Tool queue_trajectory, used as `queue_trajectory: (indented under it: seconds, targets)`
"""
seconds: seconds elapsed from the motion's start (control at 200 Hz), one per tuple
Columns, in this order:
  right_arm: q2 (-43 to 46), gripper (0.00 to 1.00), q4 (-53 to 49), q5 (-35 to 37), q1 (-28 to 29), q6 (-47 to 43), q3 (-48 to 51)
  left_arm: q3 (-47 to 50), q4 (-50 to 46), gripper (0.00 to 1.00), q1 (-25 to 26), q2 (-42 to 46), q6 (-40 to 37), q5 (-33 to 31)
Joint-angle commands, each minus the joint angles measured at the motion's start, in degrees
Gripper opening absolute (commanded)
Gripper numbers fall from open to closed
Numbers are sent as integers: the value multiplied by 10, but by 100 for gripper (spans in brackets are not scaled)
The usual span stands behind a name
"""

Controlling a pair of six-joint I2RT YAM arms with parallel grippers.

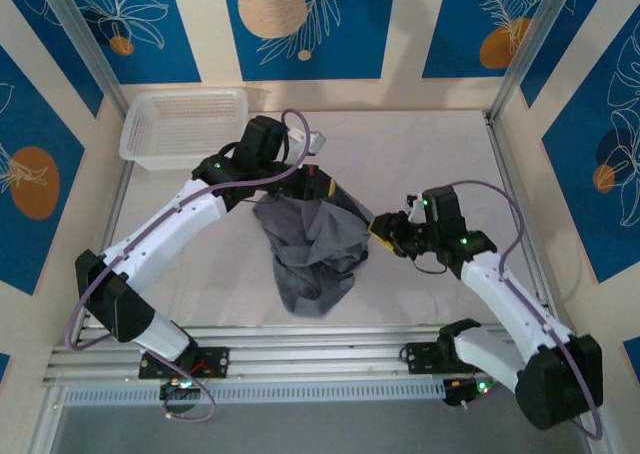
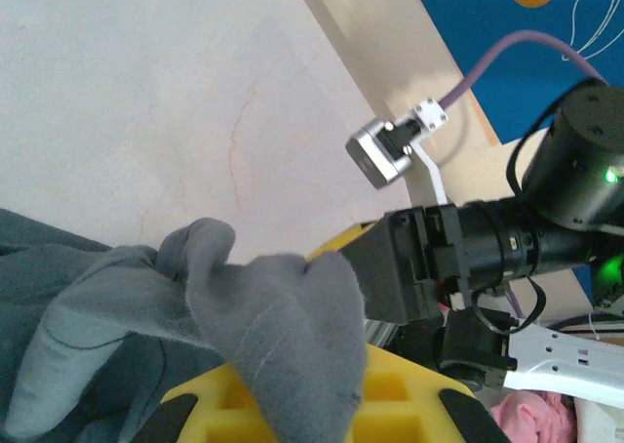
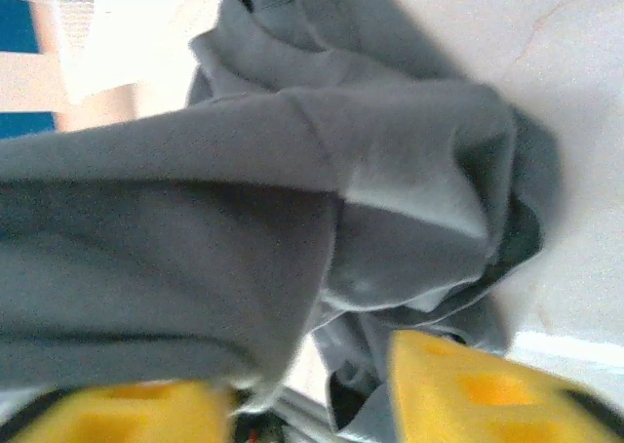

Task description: Fold the inside-out t-shirt

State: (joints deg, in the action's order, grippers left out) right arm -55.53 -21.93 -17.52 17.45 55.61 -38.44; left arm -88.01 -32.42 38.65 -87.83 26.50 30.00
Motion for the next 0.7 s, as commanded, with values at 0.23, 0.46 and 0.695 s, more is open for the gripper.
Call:
queue_trajectory:
  seconds: [0.23,0.46,0.695]
  targets:
    - [107,0,122,-144,39,23,114,2,10,0,9,-6,-6,4]
    - [248,19,186,-122,124,-7,171,0,19,0,13,-30,-2,11]
    - [316,57,162,-8,159,-86,128,-3,50,0,46,-57,4,23]
